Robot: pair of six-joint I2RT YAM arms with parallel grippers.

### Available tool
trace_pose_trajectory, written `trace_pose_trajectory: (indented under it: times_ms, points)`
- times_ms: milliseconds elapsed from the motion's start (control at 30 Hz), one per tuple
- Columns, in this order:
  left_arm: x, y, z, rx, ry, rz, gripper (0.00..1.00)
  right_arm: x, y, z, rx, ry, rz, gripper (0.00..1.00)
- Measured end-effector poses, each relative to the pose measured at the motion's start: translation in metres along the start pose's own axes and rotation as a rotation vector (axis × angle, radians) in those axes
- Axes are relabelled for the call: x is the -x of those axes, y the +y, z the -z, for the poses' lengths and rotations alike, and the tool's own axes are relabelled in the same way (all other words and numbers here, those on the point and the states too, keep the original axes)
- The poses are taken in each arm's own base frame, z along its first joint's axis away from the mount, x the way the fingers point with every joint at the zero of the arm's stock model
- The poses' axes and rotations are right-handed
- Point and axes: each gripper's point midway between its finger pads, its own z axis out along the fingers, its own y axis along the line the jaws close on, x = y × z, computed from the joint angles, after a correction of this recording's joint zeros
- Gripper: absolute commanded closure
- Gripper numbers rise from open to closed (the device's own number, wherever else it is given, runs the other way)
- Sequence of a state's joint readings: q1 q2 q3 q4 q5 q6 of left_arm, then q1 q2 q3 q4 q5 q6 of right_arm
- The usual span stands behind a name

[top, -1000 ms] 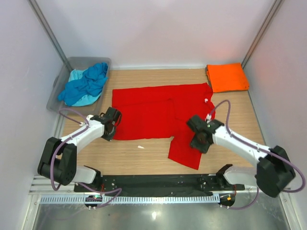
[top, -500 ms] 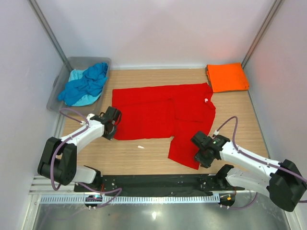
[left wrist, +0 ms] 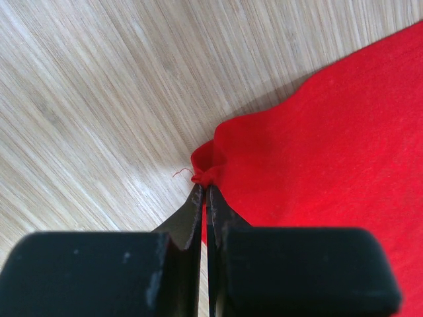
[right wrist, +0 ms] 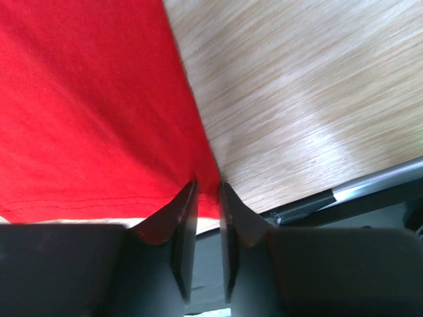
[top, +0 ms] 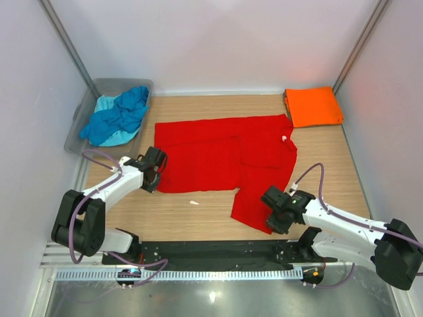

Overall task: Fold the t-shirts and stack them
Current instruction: Fold the tshirt

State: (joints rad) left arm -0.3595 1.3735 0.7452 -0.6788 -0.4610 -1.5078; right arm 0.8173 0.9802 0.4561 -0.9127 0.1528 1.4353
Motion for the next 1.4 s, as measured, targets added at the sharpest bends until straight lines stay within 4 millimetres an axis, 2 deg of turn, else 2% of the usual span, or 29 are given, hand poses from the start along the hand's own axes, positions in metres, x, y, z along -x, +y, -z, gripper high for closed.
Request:
trace_pose_trajectory:
  times_ms: [33, 67, 100, 300, 400, 633, 867, 933, 1167, 1233, 1400]
  points:
    - [0.000, 0.000, 0.000, 0.000, 0.000, 0.001, 1.00, -0.001, 0.000, 0.000, -0.001, 0.001, 0.002, 0.80]
    - [0.000, 0.000, 0.000, 0.000, 0.000, 0.001, 1.00, -0.002, 0.000, 0.000, -0.003, 0.003, 0.002, 0.91]
    - [0.000, 0.000, 0.000, 0.002, 0.000, 0.001, 1.00, -0.002, 0.000, 0.000, -0.002, 0.003, 0.003, 0.97]
    - [0.003, 0.007, 0.000, 0.023, -0.018, -0.009, 1.00, 0.002, -0.002, 0.003, -0.012, -0.025, -0.014, 0.99]
    - [0.009, 0.011, 0.005, 0.034, -0.034, -0.013, 1.00, 0.011, -0.003, 0.013, -0.010, -0.068, -0.015, 0.99]
    - [0.023, 0.006, 0.024, -0.006, -0.059, 0.017, 1.00, 0.043, 0.031, 0.048, 0.015, -0.199, 0.031, 0.99]
    - [0.033, -0.002, 0.034, -0.007, -0.083, 0.027, 1.00, 0.083, 0.063, 0.073, -0.043, -0.355, 0.108, 0.99]
    - [0.036, -0.005, 0.036, -0.002, -0.089, 0.031, 1.00, 0.097, 0.063, 0.077, -0.058, -0.382, 0.114, 0.99]
    - [0.042, -0.016, 0.036, 0.029, -0.116, 0.024, 1.00, 0.175, 0.053, 0.091, -0.126, -0.452, 0.066, 0.99]
    - [0.045, -0.022, 0.036, 0.040, -0.125, 0.020, 1.00, 0.193, 0.061, 0.098, -0.127, -0.470, 0.096, 0.99]
    - [0.052, -0.042, 0.033, 0.060, -0.158, 0.017, 1.00, 0.233, 0.101, 0.111, -0.094, -0.515, 0.184, 0.99]
